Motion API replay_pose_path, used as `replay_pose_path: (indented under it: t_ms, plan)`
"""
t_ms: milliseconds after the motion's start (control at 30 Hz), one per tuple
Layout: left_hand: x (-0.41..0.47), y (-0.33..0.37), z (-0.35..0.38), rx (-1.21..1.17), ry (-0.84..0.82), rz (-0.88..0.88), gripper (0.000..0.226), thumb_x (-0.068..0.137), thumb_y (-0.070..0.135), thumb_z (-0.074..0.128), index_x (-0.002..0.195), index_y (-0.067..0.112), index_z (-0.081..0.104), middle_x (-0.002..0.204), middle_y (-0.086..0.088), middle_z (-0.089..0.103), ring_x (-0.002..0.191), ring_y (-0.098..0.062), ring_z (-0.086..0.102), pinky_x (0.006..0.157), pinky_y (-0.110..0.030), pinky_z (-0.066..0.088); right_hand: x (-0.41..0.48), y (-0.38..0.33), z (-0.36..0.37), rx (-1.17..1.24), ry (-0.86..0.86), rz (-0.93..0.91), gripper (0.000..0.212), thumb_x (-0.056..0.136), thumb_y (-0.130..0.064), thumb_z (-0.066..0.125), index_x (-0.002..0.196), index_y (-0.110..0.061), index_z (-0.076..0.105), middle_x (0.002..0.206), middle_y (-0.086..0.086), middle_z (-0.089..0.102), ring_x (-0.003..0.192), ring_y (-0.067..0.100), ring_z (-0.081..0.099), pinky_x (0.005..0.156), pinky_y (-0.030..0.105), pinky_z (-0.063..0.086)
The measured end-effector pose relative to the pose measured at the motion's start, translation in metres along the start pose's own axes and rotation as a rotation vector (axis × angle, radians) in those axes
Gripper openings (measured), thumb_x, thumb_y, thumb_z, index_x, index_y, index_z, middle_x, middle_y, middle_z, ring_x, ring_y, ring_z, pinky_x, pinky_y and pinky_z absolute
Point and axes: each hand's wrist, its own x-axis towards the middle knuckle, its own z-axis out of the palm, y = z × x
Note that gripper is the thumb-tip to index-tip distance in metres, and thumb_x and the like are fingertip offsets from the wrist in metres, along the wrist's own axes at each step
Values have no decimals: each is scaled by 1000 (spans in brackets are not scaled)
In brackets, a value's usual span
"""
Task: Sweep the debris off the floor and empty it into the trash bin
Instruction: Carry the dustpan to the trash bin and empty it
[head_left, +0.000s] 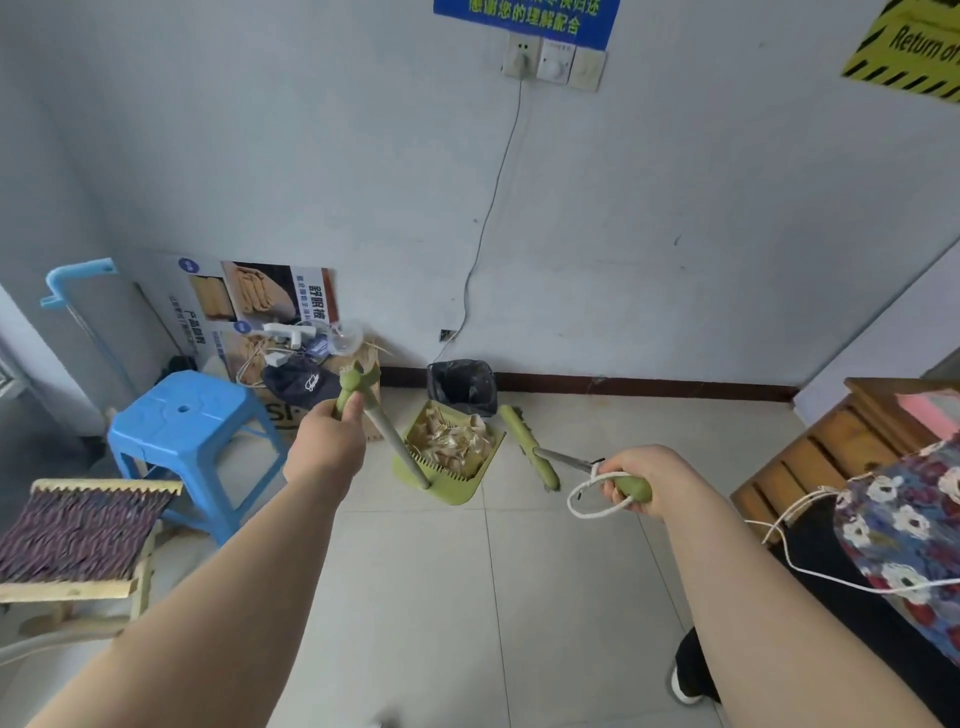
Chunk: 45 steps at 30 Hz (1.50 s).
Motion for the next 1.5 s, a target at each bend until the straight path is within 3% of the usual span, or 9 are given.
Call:
replay_pose_path:
  t_ms: [333, 467, 600, 900, 1100, 1200, 1267, 1333, 1500]
  plan:
    - [97, 53, 42, -99, -63, -36, 52, 95, 58, 36, 134, 28, 50, 100, -4, 65, 77, -29, 63, 66, -36, 53, 60, -70, 6, 62, 69, 11, 23, 88, 3, 52, 69, -3, 62, 62, 10, 52, 46, 13, 47, 33, 13, 37]
    - [129, 67, 66, -183, -75, -60, 53, 94, 58, 38, 136, 27, 50, 114, -6, 64, 97, -36, 62, 90, -49, 53, 90, -105, -2, 25, 91, 16, 23, 87, 3, 53, 67, -2, 62, 61, 11, 53, 34, 11, 47, 32, 12, 37]
    - [159, 81, 98, -307, -60, -127, 55, 94, 57, 41, 136, 23, 52, 117, -9, 64, 105, -37, 60, 95, -50, 50, 125, -139, -13, -20, 96, 9, 22, 86, 3, 53, 67, -1, 62, 61, 12, 53, 48, 14, 47, 35, 14, 38]
    - [211, 111, 177, -676, 45, -428, 45, 89, 48, 48, 116, 14, 62, 75, -2, 55, 64, -21, 51, 69, -34, 42, 208, -217, -39, -95, 57, -15, 17, 85, 5, 56, 73, 1, 67, 63, 13, 56, 50, 15, 49, 34, 15, 41]
    - [235, 122, 207, -882, 122, -582, 50, 93, 41, 48, 133, 13, 54, 134, -12, 60, 120, -32, 59, 101, -44, 46, 247, -246, -43, -148, 44, -21, 15, 82, 4, 59, 70, -2, 66, 60, 13, 56, 36, 14, 50, 35, 14, 40]
    - [243, 123, 212, -944, 119, -630, 50, 98, 37, 44, 136, 6, 50, 132, -16, 61, 111, -33, 63, 86, -40, 54, 262, -258, -42, -164, 34, -27, 16, 83, 2, 58, 70, -3, 65, 60, 12, 56, 40, 14, 51, 34, 15, 40]
    - [248, 120, 212, -947, 111, -622, 52, 101, 35, 41, 137, -1, 48, 108, -29, 63, 94, -39, 65, 83, -43, 52, 270, -265, -39, -192, 18, -25, 18, 85, 1, 56, 70, -4, 65, 62, 12, 55, 49, 15, 50, 35, 15, 41]
    - [253, 121, 209, -973, 148, -694, 46, 100, 36, 41, 128, 2, 55, 72, -11, 53, 58, -23, 53, 65, -30, 47, 276, -271, -34, -219, 12, -20, 20, 86, 0, 55, 69, -4, 64, 62, 11, 55, 51, 15, 50, 36, 15, 41]
    - [267, 123, 203, -1092, 191, -863, 23, 95, 38, 47, 93, 16, 56, 69, 4, 46, 47, -10, 39, 46, -18, 34, 286, -283, -25, -211, 14, -24, 16, 84, 2, 57, 71, -2, 66, 62, 12, 55, 50, 16, 50, 35, 15, 42]
